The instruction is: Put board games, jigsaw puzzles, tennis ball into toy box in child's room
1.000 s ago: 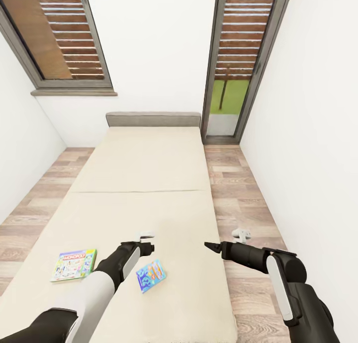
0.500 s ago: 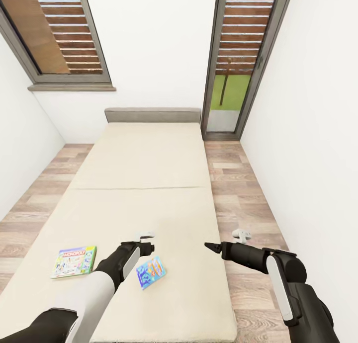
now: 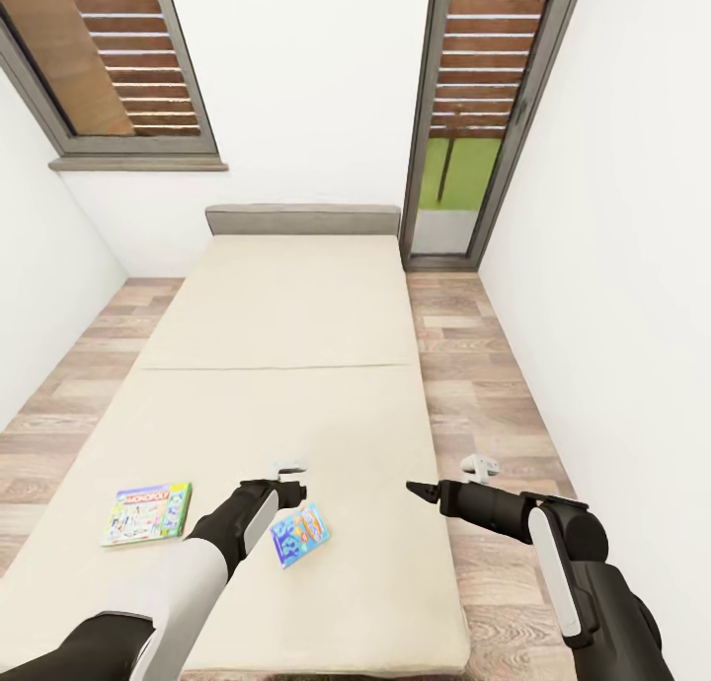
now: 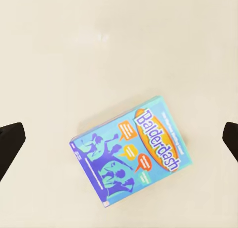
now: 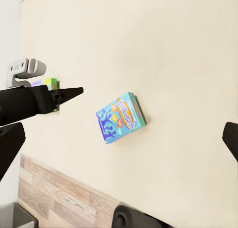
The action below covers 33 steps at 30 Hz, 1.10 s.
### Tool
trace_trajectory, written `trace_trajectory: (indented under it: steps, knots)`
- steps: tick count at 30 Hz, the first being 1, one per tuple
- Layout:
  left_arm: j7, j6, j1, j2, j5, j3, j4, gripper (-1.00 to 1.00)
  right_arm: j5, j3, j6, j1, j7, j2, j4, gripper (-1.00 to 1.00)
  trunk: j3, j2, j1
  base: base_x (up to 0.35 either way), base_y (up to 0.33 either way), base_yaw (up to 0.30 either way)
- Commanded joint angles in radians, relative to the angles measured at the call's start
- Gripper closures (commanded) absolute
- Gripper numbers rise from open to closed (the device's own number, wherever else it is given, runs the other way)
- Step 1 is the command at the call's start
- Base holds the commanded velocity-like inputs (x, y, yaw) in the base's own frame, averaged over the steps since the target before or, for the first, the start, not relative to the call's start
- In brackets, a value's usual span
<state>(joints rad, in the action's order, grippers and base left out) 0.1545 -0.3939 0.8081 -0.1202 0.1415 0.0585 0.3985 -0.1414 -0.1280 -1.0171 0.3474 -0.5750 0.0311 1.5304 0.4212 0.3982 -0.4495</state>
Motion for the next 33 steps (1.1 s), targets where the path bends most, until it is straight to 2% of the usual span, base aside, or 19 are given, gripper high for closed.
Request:
trace_trajectory:
  steps: [1, 33]
  knots:
    - [0.008, -0.005, 0.0, 0.001, 0.01, 0.006, 0.002, -1.0, -0.005, -0.002, -0.008, 0.001, 0.0, 0.001, 0.001, -1.0, 0.003, 0.002, 0.0, 0.0, 0.0, 0.0]
    - [0.007, -0.005, 0.0, 0.001, 0.01, 0.007, 0.002, -1.0, 0.0, -0.002, -0.006, 0.0, 0.005, 0.001, -0.001, -1.0, 0.056, 0.002, 0.0, 0.0, 0.0, 0.0]
